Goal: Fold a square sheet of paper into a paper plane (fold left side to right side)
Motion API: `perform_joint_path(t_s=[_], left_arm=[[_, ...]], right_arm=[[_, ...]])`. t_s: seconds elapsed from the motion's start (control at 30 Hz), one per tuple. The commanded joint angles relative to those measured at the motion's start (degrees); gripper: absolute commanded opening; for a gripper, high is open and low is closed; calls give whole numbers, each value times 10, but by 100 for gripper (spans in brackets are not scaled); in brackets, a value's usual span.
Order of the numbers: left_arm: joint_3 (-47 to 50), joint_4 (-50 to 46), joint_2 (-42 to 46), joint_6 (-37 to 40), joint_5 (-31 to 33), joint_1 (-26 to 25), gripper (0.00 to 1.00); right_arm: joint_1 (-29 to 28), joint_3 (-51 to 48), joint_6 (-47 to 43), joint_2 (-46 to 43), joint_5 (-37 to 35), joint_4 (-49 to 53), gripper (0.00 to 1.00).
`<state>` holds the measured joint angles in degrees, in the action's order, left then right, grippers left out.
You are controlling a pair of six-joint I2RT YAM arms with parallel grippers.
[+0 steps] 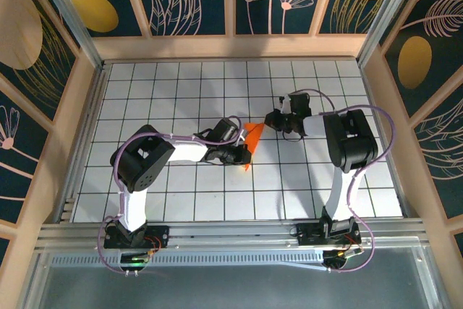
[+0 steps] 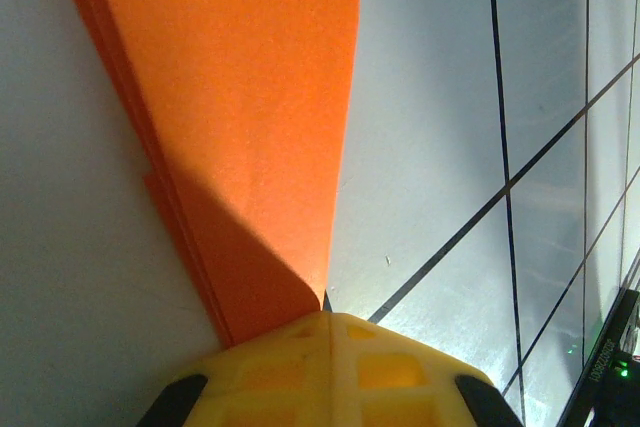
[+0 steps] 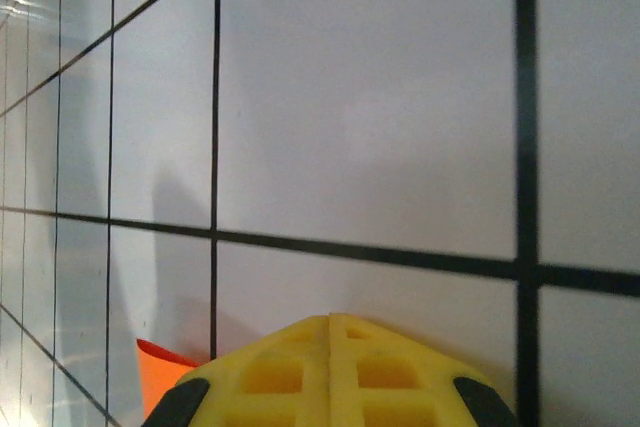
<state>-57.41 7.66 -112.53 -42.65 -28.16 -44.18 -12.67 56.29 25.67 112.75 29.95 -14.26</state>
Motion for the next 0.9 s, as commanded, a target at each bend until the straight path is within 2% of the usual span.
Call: perform_joint_path(t_s=[0.0,0.2,0.47,0.63,0.87], left_arm=[[31,-79,-20,5,56,4,3],[32,-74,-20,2,56,4,3],[31,-73,-18,2,57,4,3],[38,-66,-13,-2,60,4,3],[35,-64,-14,-2,61,4,3]], right_arm=[[19,20,-23,25,-43,36,0],[25,23,-27,-12,-42,52,0],[13,-76,6,-146,6,57,0],[-25,-151,61,-213,38,27,0],[-92,-156,102,-207,42,3,0]])
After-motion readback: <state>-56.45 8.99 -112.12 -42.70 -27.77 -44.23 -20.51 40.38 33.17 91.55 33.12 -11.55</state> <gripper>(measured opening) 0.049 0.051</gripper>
